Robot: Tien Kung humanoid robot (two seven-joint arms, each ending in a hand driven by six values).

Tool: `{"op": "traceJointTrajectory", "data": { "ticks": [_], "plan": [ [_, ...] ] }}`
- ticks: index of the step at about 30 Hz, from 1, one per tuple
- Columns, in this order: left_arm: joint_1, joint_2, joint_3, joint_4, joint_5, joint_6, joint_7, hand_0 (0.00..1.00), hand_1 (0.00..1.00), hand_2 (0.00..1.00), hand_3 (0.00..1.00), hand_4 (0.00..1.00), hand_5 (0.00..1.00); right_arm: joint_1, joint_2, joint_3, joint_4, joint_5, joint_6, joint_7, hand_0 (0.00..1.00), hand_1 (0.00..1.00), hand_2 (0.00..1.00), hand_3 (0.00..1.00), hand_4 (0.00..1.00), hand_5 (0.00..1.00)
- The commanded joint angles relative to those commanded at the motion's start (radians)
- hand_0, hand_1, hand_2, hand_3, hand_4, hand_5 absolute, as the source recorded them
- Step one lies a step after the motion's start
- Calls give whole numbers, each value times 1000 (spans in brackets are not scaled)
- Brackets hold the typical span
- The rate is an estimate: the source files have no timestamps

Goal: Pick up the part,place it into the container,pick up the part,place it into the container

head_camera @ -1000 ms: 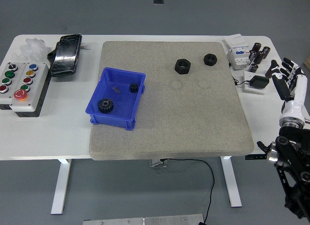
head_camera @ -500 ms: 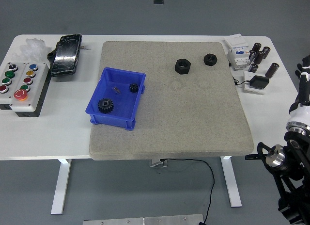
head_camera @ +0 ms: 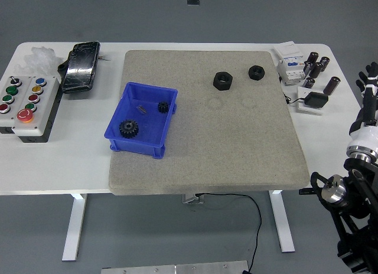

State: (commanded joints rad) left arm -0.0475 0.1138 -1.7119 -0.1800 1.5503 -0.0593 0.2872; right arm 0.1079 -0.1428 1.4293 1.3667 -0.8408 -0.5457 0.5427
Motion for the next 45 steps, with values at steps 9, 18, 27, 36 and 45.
{"op": "traceJointTrajectory", "data": {
  "ticks": [9,18,27,36,45],
  "plan": [
    [-1,-4,-4,0,5,0,-2,666,561,477,645,659,425,0,-4,-23,4,22,6,14,783,743,757,711,872,675],
    [-4,-8,-6,0,5,1,-1,666,562,492,646,659,424,-1,-3,9,23,3,1,10,783,742,756,710,870,678],
    [-1,-12,-17,0,17,1,4,666,562,501,646,659,422,-4,-8,10,53,-4,-1,10,782,740,754,705,867,679],
    [-6,-12,-15,0,18,1,0,666,562,502,646,660,422,0,-8,2,58,8,5,21,783,740,753,703,865,679],
    [-3,-7,-11,0,15,0,0,667,562,511,646,660,424,26,-15,-49,55,0,3,22,781,738,753,701,860,676]
  ]
}}
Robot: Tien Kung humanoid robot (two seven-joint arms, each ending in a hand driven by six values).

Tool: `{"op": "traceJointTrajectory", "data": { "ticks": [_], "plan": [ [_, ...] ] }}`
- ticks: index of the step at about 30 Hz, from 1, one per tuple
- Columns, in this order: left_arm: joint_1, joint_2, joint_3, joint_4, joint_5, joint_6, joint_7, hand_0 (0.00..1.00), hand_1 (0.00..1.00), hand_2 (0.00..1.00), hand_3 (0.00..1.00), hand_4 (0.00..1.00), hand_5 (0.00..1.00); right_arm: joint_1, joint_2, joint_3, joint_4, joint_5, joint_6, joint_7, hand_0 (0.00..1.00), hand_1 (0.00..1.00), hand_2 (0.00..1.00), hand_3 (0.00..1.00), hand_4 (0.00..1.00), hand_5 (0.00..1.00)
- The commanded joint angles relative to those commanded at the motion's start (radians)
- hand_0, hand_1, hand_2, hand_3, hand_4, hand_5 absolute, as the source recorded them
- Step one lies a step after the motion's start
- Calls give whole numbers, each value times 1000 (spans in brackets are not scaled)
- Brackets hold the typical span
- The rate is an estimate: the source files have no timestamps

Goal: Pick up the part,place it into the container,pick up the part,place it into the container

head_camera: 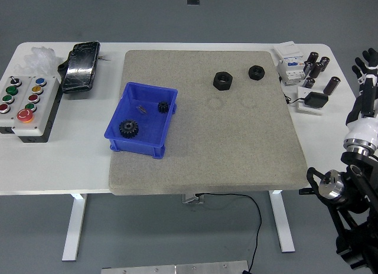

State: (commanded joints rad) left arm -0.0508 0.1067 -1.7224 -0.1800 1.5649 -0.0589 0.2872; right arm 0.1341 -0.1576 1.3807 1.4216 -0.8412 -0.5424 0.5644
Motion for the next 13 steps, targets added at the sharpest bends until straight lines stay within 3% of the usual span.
{"op": "traceJointTrajectory", "data": {
  "ticks": [13],
  "plan": [
    [17,10,2,0,-10,2,9,667,562,514,646,660,425,29,4,-67,-12,-12,-7,-2,782,737,752,699,859,675]
  ]
}}
